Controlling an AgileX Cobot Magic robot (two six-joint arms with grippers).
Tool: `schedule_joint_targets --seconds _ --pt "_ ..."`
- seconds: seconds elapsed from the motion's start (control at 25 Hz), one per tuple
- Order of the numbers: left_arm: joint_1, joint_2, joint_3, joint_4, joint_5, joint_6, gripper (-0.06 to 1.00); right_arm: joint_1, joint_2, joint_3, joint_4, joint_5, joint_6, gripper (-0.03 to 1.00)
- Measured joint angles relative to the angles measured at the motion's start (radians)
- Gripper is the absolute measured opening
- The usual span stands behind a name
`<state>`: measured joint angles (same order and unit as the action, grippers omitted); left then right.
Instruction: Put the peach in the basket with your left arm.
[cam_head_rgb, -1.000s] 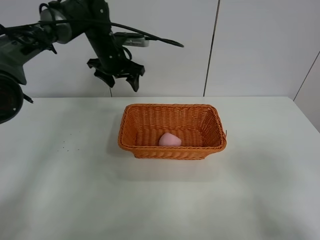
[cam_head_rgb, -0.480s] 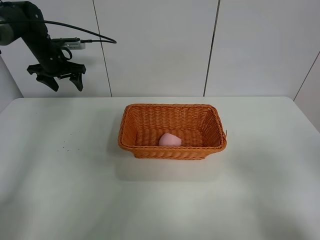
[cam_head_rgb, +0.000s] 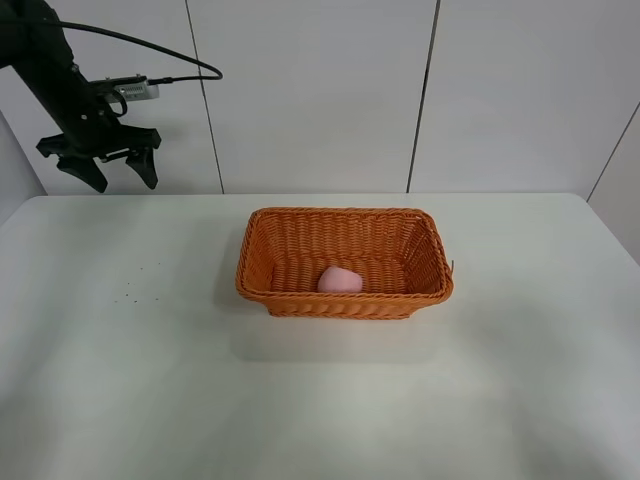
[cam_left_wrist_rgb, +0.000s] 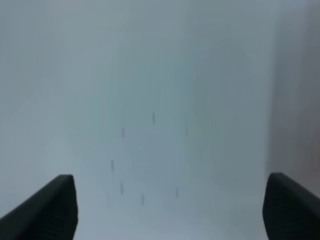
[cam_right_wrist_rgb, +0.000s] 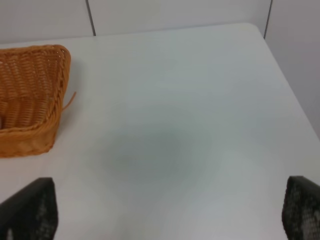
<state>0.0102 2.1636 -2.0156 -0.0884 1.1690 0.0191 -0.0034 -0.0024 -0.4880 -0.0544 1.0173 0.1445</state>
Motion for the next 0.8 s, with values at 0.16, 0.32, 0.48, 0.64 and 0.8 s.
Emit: schedule_joint_targets --seconds 0.16,0.32,0.48,0.64,0.8 --pt "0.0 -0.179 0.241 -0.007 -0.001 0.001 0.85 0.0 0.0 0.0 0.0 0.0 0.0 0.69" --pt "0.0 -0.405 0.504 -0.006 -0.001 0.025 0.85 0.0 0.0 0.0 0.0 0.0 0.0 0.69" --pt "0.0 -0.652 0.749 -0.006 -0.001 0.04 0.85 0.0 0.0 0.0 0.0 0.0 0.0 0.69" --pt "0.0 -0.884 0.964 -0.006 -0.001 0.047 0.85 0.0 0.0 0.0 0.0 0.0 0.0 0.69" --pt "0.0 -1.095 1.157 -0.006 -0.007 0.047 0.85 0.0 0.0 0.0 0.0 0.0 0.0 0.69"
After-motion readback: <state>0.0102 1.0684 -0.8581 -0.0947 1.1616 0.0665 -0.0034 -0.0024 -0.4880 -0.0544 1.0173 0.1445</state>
